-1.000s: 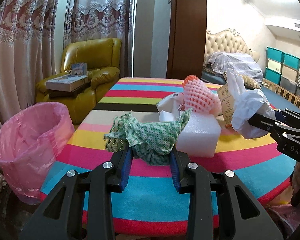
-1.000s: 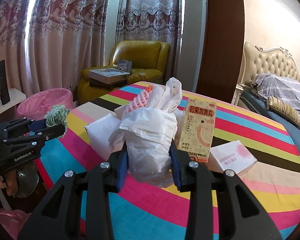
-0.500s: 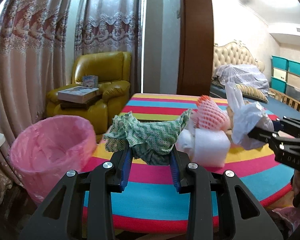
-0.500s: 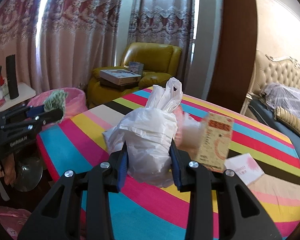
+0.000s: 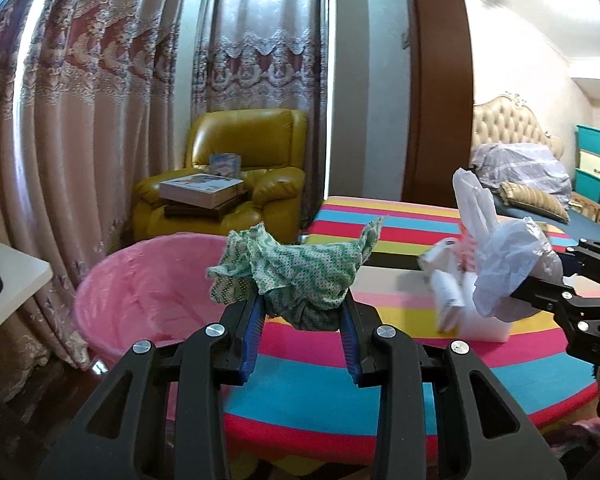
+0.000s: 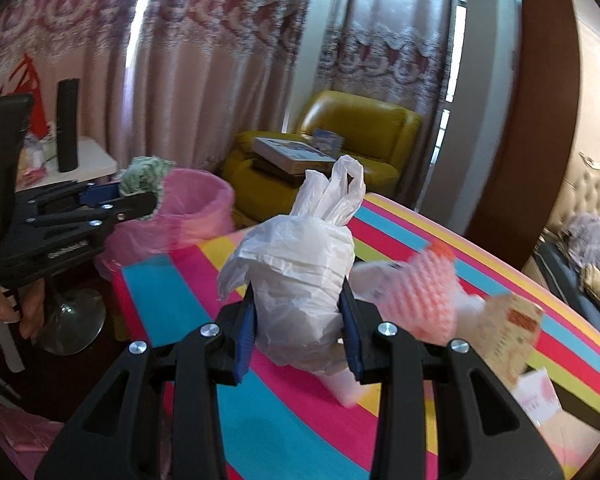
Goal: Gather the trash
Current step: 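Carry green cloth and white bag to the pink wastebasket and release both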
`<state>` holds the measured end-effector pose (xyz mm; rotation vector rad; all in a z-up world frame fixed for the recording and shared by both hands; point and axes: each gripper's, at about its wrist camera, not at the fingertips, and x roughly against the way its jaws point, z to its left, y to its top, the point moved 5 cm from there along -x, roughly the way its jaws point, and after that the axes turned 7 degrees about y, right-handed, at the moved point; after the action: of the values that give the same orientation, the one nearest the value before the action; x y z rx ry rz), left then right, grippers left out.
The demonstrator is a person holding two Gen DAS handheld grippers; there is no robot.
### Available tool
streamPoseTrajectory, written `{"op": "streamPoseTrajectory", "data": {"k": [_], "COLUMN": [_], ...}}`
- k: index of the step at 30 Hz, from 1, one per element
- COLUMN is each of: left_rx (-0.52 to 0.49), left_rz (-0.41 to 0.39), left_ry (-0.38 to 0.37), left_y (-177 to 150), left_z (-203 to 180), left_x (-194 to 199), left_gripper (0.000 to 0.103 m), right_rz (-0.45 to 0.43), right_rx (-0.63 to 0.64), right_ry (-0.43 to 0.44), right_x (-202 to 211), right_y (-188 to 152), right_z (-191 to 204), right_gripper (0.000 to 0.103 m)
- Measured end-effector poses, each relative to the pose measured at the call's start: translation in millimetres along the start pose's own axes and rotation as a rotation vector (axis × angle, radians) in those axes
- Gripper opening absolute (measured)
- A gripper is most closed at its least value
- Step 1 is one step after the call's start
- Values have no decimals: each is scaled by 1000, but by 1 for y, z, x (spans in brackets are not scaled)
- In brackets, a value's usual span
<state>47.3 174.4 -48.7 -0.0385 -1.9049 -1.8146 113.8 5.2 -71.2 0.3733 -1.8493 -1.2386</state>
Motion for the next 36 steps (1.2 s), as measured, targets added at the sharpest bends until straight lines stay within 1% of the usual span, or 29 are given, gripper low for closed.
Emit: {"op": "streamPoseTrajectory", "data": {"k": [5,8,13,16,20,24,26,27,28,29,30,31,32,34,36], "left_rx": [25,26,67,89,114,172,185,191,202,211,221,227,228,225,222], "left_rz": [10,28,48,53,67,98,103,103,102,99,91,82,77,77,71], "left_ry": [50,79,119,126,139,130,150,157,164,172,183,194,204,224,223], "left_y": [6,7,8,10,11,10,7,6,5,4,3,2,1,-1,-1], "left_z": [33,53,91,108,129,149,156,159,162,164,167,170,171,172,168], "left_x": [-6,-15,-29,-37,-51,-66,-71,-71,-70,-68,-65,-61,-58,-50,-44], "left_gripper": [33,33,33,33,33,35,47,50,59,69,73,81,86,88,89], "right_rz": [-5,-8,-15,-11,1,19,29,36,37,29,25,28,29,20,11], "right_rx": [78,97,101,115,136,153,159,160,158,149,143,136,133,117,99], "right_ry": [56,96,186,223,249,276,288,291,293,294,295,291,286,273,259], "right_x": [-21,-35,-64,-82,-109,-136,-149,-153,-154,-153,-152,-150,-148,-136,-123], "right_y": [22,36,64,80,97,107,107,106,105,104,104,102,101,97,90], "right_z": [28,38,57,71,91,108,113,115,115,114,112,110,107,98,88], "right_gripper": [36,36,37,37,38,44,53,63,73,74,74,74,74,75,77]}}
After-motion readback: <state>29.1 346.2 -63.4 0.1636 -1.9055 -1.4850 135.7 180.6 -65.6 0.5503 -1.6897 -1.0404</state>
